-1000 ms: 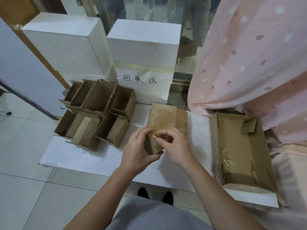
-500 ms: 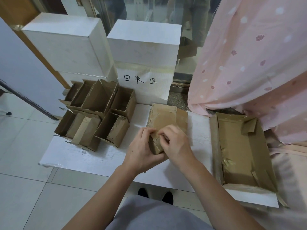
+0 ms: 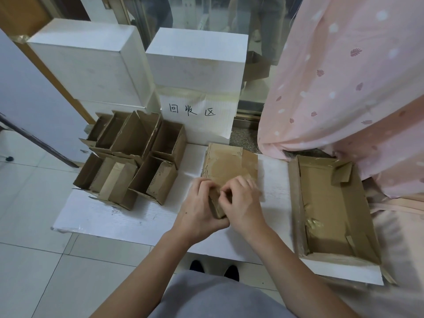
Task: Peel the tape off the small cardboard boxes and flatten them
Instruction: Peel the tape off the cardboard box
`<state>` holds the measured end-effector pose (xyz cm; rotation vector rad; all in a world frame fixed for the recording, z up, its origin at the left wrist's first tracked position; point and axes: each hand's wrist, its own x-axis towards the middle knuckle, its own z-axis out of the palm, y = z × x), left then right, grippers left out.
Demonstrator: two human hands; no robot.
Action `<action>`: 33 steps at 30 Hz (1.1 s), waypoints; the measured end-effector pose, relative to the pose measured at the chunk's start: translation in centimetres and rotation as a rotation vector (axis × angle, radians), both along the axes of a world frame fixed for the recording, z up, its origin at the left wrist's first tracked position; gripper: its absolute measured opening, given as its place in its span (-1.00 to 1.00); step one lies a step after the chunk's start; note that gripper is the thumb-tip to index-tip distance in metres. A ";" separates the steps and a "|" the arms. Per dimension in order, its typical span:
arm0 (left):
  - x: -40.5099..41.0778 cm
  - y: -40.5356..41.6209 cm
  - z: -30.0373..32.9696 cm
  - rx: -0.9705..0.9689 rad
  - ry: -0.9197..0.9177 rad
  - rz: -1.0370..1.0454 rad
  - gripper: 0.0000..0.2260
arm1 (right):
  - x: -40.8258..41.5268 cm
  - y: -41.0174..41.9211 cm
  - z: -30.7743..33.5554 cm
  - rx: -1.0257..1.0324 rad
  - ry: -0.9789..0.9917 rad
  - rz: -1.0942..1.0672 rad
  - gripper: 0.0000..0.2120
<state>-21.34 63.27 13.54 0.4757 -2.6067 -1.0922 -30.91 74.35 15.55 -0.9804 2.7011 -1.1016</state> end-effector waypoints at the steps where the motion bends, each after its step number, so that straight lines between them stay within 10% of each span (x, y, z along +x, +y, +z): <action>1: 0.0 0.0 0.1 -0.004 -0.004 -0.004 -0.32 | -0.1 0.1 0.1 0.013 0.012 -0.015 -0.90; 15: -0.1 -0.7 -0.6 0.008 0.029 0.021 -0.33 | -1.1 1.8 -0.1 -0.110 -0.003 0.209 -0.79; 24: -0.1 -0.8 -0.1 -0.038 0.086 -0.007 -0.32 | -1.5 1.4 -0.4 -0.174 -0.207 -0.082 -0.94; 33: -0.1 -0.7 0.5 -0.031 0.125 0.028 -0.32 | -2.6 1.8 0.6 -0.227 0.052 -0.037 -0.88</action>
